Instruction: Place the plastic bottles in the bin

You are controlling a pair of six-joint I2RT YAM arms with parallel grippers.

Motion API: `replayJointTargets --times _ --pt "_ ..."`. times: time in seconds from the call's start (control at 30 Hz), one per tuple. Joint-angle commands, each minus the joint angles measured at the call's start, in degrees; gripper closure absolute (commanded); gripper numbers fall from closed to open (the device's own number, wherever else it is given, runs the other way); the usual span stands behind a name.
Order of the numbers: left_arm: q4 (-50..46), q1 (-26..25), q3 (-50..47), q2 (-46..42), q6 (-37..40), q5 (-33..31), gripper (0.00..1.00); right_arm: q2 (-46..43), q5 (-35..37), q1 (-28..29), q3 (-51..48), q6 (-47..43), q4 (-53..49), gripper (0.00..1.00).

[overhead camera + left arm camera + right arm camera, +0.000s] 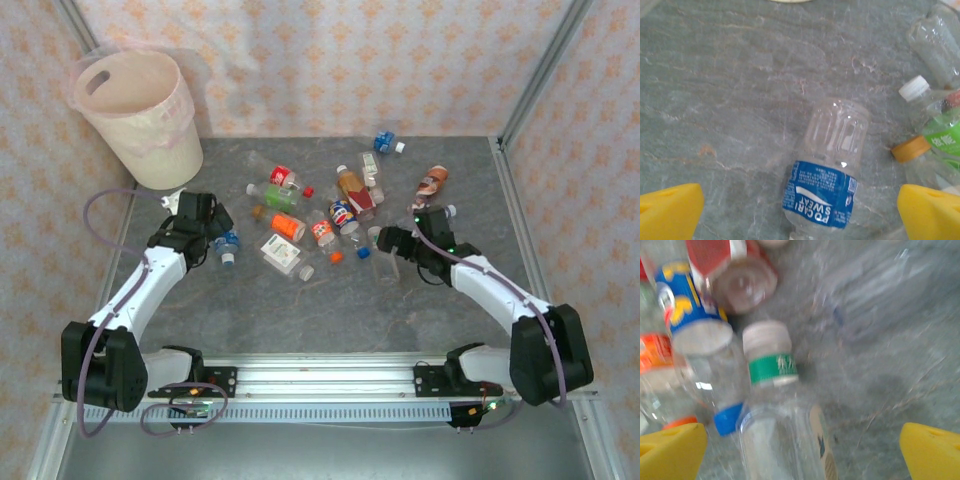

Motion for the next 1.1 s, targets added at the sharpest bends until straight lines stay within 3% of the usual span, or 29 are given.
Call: replayJointTargets --times 0.0,0.13,0.43,0.77,0.97,1.07 --pt "-2.2 -0.7 1.6 -0.6 -1.2 2.2 0.0 2.4 0.5 3.6 1.1 -1.9 -5.5 0.01" --pt "0.1 -1.8 0.5 -0.8 -1.2 3.6 0.0 3.1 2.1 6.7 -0.6 -1.7 -4.4 0.01" --pt "2.3 -4.2 0.9 -1.1 -1.0 4.6 0.0 6.9 14.6 12.0 -0.5 -1.1 -5.0 0.05" --pt "5.2 -6.6 2.9 -1.1 -0.4 9.0 0.0 6.0 16.9 12.3 -0.6 -2.0 -4.9 0.39" --pt "9.9 -8.6 3.8 -1.9 -1.6 15.9 0.0 -2.2 18.8 12.5 -0.5 -1.9 -3.1 0.46" --pt "14.0 -9.2 4.1 -1.9 -4.0 21.2 0.0 -7.2 11.6 12.7 -1.1 -4.6 3.0 0.48"
